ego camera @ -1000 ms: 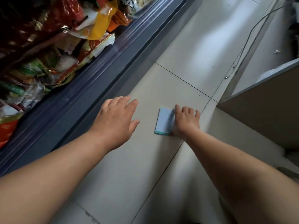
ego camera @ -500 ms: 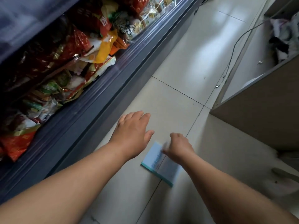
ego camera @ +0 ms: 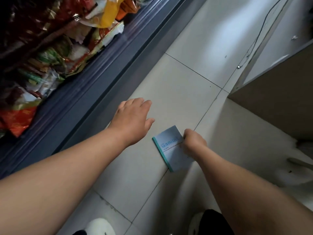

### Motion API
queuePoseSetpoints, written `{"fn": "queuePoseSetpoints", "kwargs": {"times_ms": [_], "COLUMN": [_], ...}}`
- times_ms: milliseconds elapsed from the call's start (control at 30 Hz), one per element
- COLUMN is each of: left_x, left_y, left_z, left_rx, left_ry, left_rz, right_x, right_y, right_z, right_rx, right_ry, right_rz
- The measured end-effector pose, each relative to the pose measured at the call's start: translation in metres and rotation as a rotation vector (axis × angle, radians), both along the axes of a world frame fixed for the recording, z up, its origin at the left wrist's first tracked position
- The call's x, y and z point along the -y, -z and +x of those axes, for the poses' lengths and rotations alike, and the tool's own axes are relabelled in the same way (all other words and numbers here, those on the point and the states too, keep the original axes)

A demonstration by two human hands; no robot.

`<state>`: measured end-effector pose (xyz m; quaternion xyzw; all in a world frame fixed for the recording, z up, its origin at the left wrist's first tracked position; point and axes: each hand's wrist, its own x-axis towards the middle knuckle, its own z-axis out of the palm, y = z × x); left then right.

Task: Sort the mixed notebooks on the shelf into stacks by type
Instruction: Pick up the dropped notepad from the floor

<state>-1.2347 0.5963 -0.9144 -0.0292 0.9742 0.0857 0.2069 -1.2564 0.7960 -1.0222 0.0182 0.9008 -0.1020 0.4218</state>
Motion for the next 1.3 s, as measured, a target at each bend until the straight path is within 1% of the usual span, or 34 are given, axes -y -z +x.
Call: {"fn": "queuePoseSetpoints", "kwargs": {"times_ms": [100, 167, 233, 300, 367, 467, 567, 633, 733, 833, 933, 1067, 1200, 1300], "left_x": [-0.004, -0.010, -0.019, -0.029, -0.038, -0.045, -0.046, -0.046, -0.047, -0.051, -0.053, -0.051, -0.049, -0.049], "left_y": [-0.003, -0.009, -0.021, -0.041, -0.068, -0.111, -0.163, -0.205, -0.272, -0.340, -0.413, -0.513, -0.609, -0.672], "left_z": [-0.008, -0.014, -0.018, -0.019, -0.021, -0.025, -0.024, -0.019, -0.009, 0.004, 0.019, 0.040, 0.071, 0.108], "left_rx": [-0.016, -0.017, -0.006, 0.005, 0.038, 0.103, 0.064, 0.025, -0.029, -0.086, -0.130, -0.210, -0.339, -0.424], "left_ry": [-0.007, -0.006, -0.013, -0.050, -0.190, -0.458, -0.579, -0.602, -0.601, -0.598, -0.583, -0.584, -0.654, -0.738], "left_rz": [0.020, 0.045, 0.084, 0.140, 0.227, 0.411, 0.525, 0.558, 0.547, 0.575, 0.599, 0.591, 0.564, 0.543], "right_x": [-0.001, -0.001, -0.001, -0.002, 0.000, 0.003, 0.007, 0.009, 0.008, 0.002, -0.004, -0.005, 0.002, 0.013], "right_y": [-0.012, -0.029, -0.055, -0.090, -0.132, -0.200, -0.271, -0.319, -0.391, -0.464, -0.537, -0.629, -0.709, -0.763], "right_z": [-0.020, -0.033, -0.043, -0.048, -0.049, -0.046, -0.039, -0.034, -0.025, -0.013, 0.000, 0.010, 0.023, 0.039], "right_rx": [0.016, -0.005, -0.016, -0.039, -0.075, -0.091, -0.151, -0.208, -0.302, -0.353, -0.369, -0.368, -0.333, -0.336], "right_ry": [0.271, 0.509, 0.677, 0.751, 0.771, 0.758, 0.696, 0.649, 0.578, 0.527, 0.478, 0.417, 0.346, 0.239], "right_rz": [-0.193, -0.342, -0.464, -0.556, -0.646, -0.747, -0.779, -0.769, -0.712, -0.684, -0.689, -0.764, -0.824, -0.866]}}
